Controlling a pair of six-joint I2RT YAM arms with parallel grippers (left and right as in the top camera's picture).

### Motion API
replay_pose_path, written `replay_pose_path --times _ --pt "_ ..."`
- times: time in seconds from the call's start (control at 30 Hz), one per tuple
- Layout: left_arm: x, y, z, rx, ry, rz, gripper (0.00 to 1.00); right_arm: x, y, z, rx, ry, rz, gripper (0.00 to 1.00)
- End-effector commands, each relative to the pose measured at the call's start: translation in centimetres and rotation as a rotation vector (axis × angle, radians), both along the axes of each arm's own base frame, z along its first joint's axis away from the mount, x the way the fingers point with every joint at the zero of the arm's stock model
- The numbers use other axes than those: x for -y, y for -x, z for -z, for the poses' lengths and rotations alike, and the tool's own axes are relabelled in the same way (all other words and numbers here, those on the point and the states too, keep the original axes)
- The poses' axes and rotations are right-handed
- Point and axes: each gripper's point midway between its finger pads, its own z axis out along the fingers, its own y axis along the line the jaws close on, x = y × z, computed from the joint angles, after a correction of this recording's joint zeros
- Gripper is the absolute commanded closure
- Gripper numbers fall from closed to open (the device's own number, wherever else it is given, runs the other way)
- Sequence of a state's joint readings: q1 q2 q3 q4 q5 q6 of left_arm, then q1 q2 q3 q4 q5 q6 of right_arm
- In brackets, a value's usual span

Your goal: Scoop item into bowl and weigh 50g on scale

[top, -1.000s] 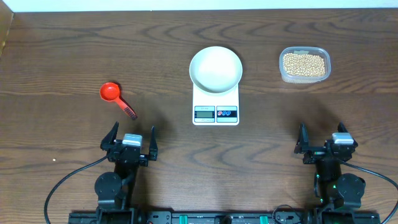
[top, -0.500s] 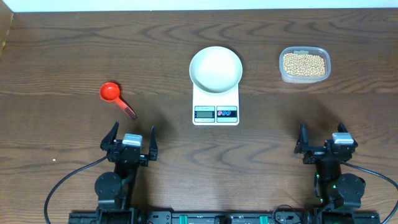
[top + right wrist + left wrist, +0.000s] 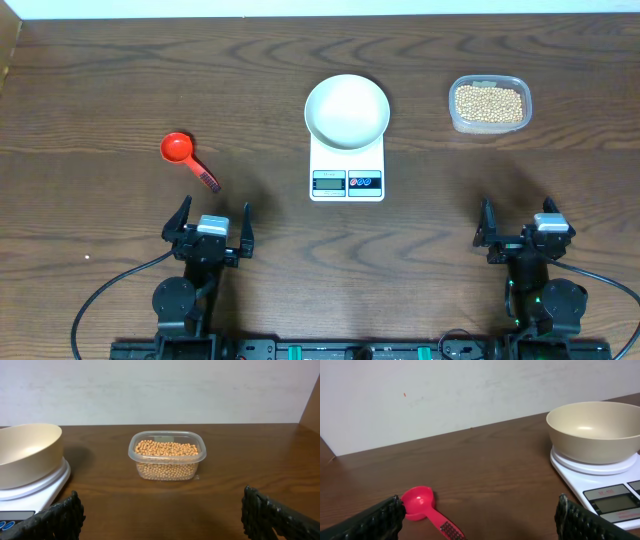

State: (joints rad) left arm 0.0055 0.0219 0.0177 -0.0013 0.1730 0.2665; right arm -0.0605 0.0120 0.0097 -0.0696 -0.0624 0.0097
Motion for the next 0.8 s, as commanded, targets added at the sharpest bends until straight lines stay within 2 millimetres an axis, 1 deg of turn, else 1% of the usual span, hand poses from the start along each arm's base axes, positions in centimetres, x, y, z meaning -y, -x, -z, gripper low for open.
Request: replay_pose_path --times 0.0,0.07,0.17,0.3,0.4,0.47,0.63,0.77 --pt "-0.4 0.0 -1.1 0.023 -0.011 -0.018 0.02 0.0 0.0 0.2 -0.005 0.008 0.001 0.01" --pt "-0.7 0.1 -1.6 0.031 0.009 -0.042 0.02 0.0 0.0 0.2 -0.005 0.008 0.001 0.01" --pt "-0.8 0.1 -2.2 0.035 0.014 -0.043 0.02 0.0 0.0 0.2 -0.005 0.008 0.001 0.01" --pt "-0.8 0.0 -3.1 0.005 0.014 -0.043 0.02 0.0 0.0 0.2 -0.005 0.008 0.001 0.01" --pt "-0.7 -0.4 -4.0 -0.023 0.014 -0.043 0.02 0.0 0.0 0.2 -0.005 0.008 0.001 0.01" --pt "-0.7 -0.9 -4.6 -0.045 0.014 -0.043 0.02 0.0 0.0 0.2 -0.005 0.008 0.001 0.01" --pt "-0.7 -2.4 -6.9 -0.097 0.027 -0.044 0.02 0.0 0.0 0.2 -0.005 0.008 0.001 0.01" --pt "-0.7 -4.2 -9.0 -0.160 0.068 -0.050 0.02 0.0 0.0 0.2 -0.005 0.008 0.001 0.01"
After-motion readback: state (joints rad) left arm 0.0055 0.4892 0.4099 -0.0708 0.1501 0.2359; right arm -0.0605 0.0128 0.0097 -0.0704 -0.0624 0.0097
